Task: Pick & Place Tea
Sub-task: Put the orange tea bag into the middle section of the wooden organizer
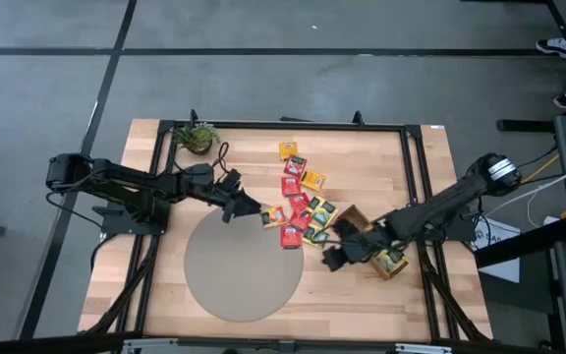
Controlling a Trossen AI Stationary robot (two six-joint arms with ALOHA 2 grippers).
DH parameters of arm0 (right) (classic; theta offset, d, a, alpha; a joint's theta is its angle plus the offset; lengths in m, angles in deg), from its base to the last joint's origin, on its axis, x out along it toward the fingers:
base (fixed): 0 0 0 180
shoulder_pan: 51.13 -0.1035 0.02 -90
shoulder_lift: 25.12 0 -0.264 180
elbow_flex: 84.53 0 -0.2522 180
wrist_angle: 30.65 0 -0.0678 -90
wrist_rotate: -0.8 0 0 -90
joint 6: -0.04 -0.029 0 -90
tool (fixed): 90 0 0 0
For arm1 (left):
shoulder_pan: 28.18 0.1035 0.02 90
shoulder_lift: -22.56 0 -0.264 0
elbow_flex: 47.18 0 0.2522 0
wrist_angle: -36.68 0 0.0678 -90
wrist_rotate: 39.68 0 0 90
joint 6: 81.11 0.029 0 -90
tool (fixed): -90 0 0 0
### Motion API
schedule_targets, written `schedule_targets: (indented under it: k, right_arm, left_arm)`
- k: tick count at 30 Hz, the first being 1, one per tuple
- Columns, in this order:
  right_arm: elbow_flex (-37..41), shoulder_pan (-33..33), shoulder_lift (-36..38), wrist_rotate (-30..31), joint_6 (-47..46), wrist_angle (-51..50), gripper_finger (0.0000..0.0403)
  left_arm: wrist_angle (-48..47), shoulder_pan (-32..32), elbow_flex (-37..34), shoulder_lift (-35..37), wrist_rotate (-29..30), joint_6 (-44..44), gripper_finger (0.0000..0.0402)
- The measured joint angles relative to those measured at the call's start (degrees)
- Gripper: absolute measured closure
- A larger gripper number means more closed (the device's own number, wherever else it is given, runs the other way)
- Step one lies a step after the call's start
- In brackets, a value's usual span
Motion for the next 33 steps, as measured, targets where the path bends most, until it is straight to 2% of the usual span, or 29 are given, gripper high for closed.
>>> schedule_targets:
  k: [6, 12, 15, 17, 22, 28, 33]
  right_arm:
    - [0.0, 5.4, -4.1, 0.0, 6.0, 9.6, 0.0301]
    - [0.0, 11.7, -6.7, -2.7, 12.1, 17.7, 0.0342]
    - [-0.3, 14.2, -8.2, -3.5, 15.3, 21.2, 0.0382]
    - [-1.6, 15.4, -9.5, -3.6, 18.0, 21.5, 0.0396]
    - [-5.9, 18.0, -13.7, -6.6, 24.4, 21.2, 0.0395]
    - [-12.2, 20.3, -19.8, -6.6, 32.2, 19.1, 0.0396]
    - [-16.5, 21.8, -23.1, -4.8, 37.5, 11.9, 0.0399]
  left_arm:
    - [-3.8, 0.0, 0.0, 0.0, 6.1, 1.3, 0.0302]
    - [-4.7, 0.0, 0.0, 0.0, 6.3, 2.6, 0.039]
    - [-5.0, 0.0, 0.0, 0.0, 7.7, 2.6, 0.0397]
    - [-5.3, 0.0, 0.0, 0.0, 9.0, 2.6, 0.0399]
    - [-6.8, 0.0, 0.0, 0.0, 9.8, 2.6, 0.0399]
    - [-9.4, 0.0, 0.0, 0.0, 9.9, 1.9, 0.0399]
    - [-12.8, 0.0, 0.0, 0.0, 9.5, -3.5, 0.04]
